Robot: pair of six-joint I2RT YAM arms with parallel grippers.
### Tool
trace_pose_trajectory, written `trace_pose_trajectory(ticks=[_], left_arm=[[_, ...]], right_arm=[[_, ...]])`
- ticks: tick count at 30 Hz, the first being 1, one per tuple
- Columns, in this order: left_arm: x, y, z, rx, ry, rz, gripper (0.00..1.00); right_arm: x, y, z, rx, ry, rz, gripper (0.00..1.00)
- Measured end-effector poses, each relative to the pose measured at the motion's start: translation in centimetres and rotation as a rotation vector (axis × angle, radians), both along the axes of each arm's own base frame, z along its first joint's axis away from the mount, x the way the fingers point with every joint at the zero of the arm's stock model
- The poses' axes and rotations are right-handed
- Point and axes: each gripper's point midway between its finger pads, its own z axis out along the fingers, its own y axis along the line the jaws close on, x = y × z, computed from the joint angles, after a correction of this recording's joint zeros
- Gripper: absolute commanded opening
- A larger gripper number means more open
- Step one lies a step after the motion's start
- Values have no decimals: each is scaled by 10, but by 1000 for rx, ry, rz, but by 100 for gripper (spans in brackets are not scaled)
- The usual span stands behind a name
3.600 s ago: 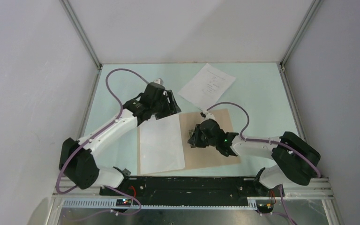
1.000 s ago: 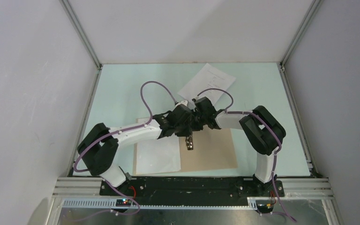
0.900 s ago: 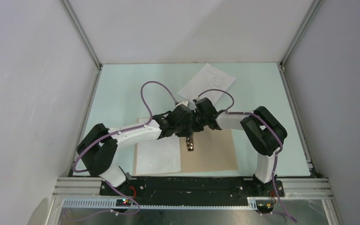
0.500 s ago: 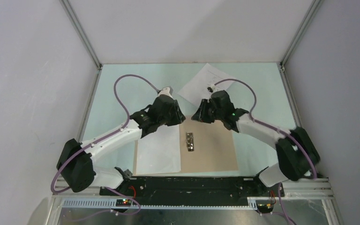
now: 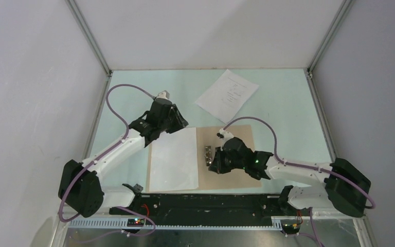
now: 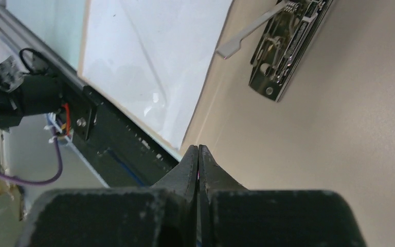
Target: Put the files into the folder
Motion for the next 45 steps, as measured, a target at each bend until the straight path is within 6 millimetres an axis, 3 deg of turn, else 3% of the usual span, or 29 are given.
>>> trace_pose_trajectory(ticks=[6,12,23,30,37,45], left_arm=[[-1,1,3,-12,2,-4,38],[-3,1,3,-16,7,-10,37],[-4,2,8,-24,0,-10,36],[-4,2,8,-24,0,-11,36],[-5,2,8,-27,1,-13,36],[-6,2,9,-30,-2,-16,37]], right_arm=[[13,15,-30,-10,26,-29,0],[31,25,-47,24,60,-72,0],[62,25,-34,113,47,-136,0],[80,18,-42,108,71,-175,0],[103,25,-48,104,88,-194,0],[118,35,-39,124,78,-201,0]])
